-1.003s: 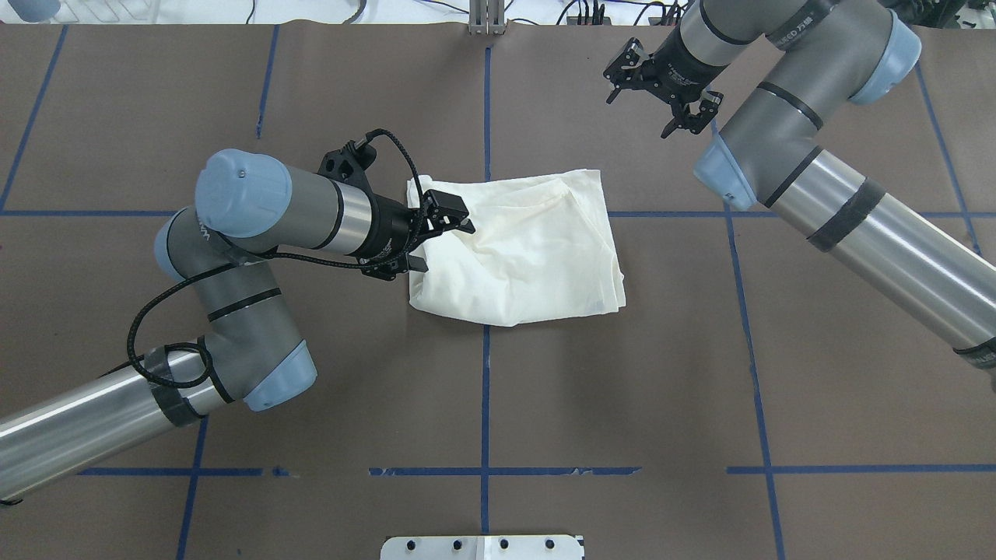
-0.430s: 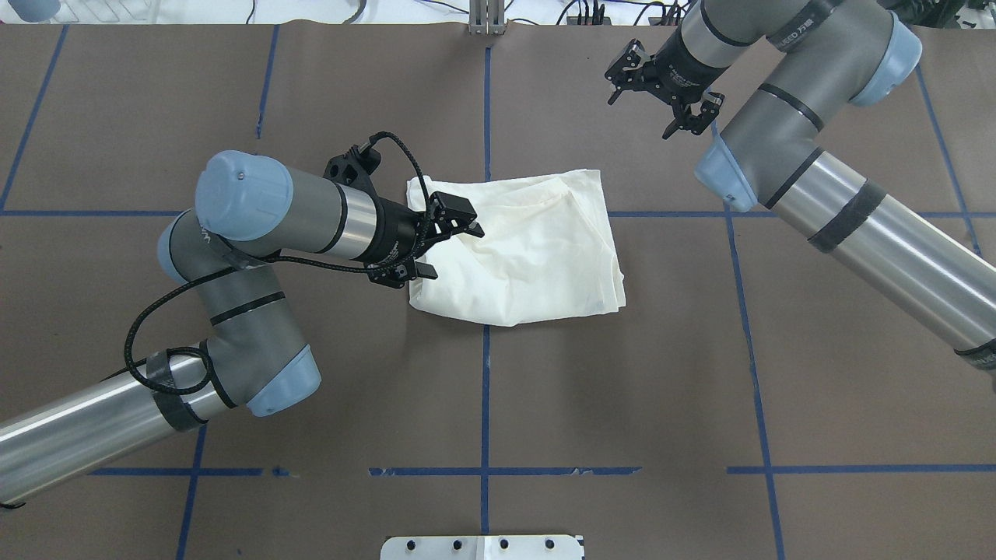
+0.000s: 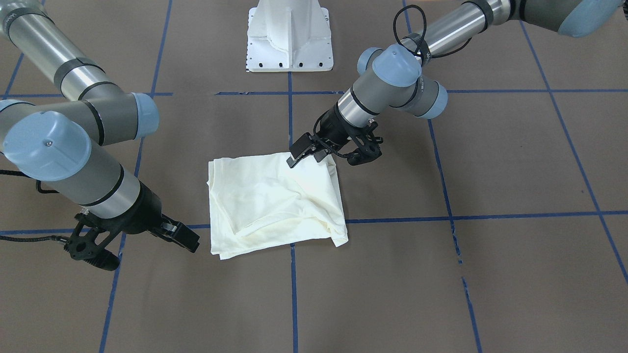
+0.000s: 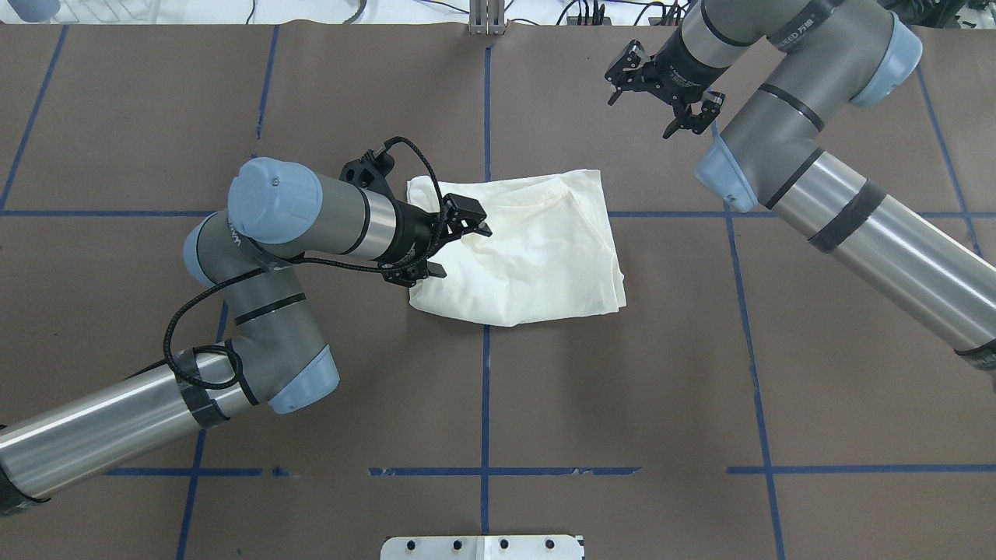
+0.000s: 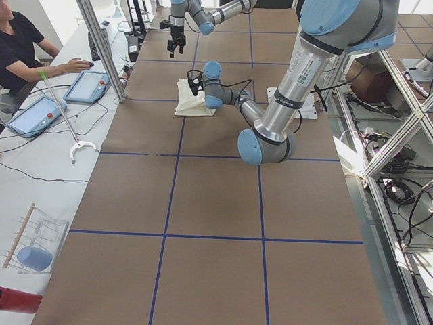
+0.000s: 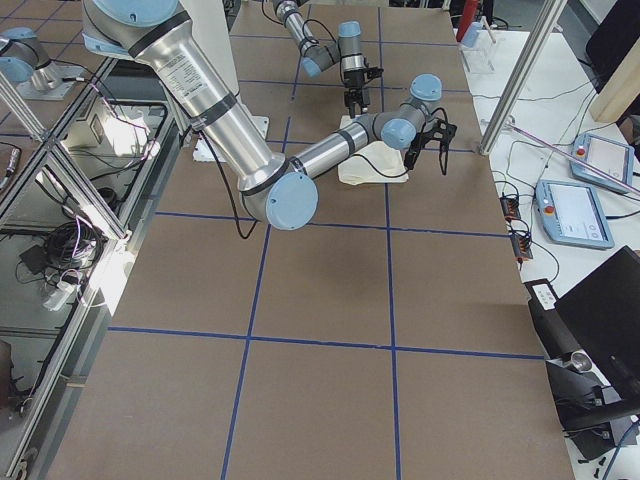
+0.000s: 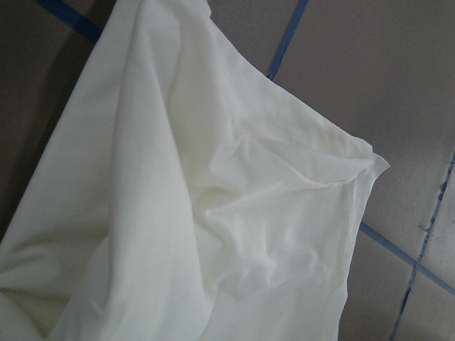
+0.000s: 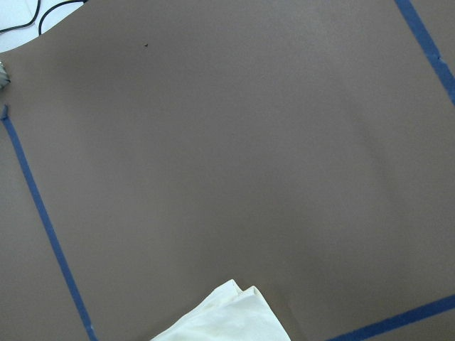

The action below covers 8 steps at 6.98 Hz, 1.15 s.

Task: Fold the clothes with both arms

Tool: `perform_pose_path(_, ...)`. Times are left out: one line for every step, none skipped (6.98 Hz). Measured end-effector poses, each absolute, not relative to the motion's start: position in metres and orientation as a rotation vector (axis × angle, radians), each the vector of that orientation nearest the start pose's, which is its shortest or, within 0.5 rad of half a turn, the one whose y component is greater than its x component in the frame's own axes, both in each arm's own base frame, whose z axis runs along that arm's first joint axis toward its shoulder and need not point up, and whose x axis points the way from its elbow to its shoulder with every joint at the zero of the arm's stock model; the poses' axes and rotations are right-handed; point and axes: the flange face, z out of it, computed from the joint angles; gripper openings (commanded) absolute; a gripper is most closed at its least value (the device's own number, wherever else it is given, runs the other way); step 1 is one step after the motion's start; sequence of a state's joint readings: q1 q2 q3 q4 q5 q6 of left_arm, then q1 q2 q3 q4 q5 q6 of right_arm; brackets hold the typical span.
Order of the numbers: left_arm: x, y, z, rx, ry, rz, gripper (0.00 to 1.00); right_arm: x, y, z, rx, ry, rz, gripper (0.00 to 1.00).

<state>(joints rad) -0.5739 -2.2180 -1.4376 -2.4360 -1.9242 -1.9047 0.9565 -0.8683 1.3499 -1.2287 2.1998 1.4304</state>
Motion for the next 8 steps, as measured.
perform_pose_path(0.550, -0.463, 0.235, -0.132, 1.389, -0.515, 1.00, -0.370, -0.656, 0.287, -0.089, -0.996, 0.488, 1.00)
perform_pose_path(0.553, -0.460, 0.240, -0.134, 1.378, -0.518, 1.00, -0.369, -0.656, 0.287, -0.087, -0.996, 0.486, 1.00)
perform_pose_path(0.555, -0.458, 0.247, -0.137, 1.367, -0.522, 1.00, -0.369, -0.657, 0.287, -0.084, -0.995, 0.483, 1.00)
perform_pose_path(0.556, -0.455, 0.257, -0.141, 1.352, -0.526, 1.00, -0.368, -0.657, 0.287, -0.084, -0.995, 0.482, 1.00)
perform_pose_path(0.557, -0.452, 0.267, -0.144, 1.335, -0.531, 1.00, -0.368, -0.657, 0.287, -0.084, -0.995, 0.482, 1.00)
perform_pose_path(0.562, -0.446, 0.272, -0.147, 1.320, -0.534, 1.00, -0.368, -0.657, 0.287, -0.083, -0.995, 0.482, 1.00)
perform_pose_path(0.569, -0.439, 0.275, -0.150, 1.307, -0.532, 1.00, -0.367, -0.658, 0.288, -0.083, -0.995, 0.483, 1.00)
perform_pose_path(0.573, -0.434, 0.277, -0.148, 1.300, -0.532, 1.00, -0.366, -0.658, 0.289, -0.083, -0.993, 0.483, 1.00)
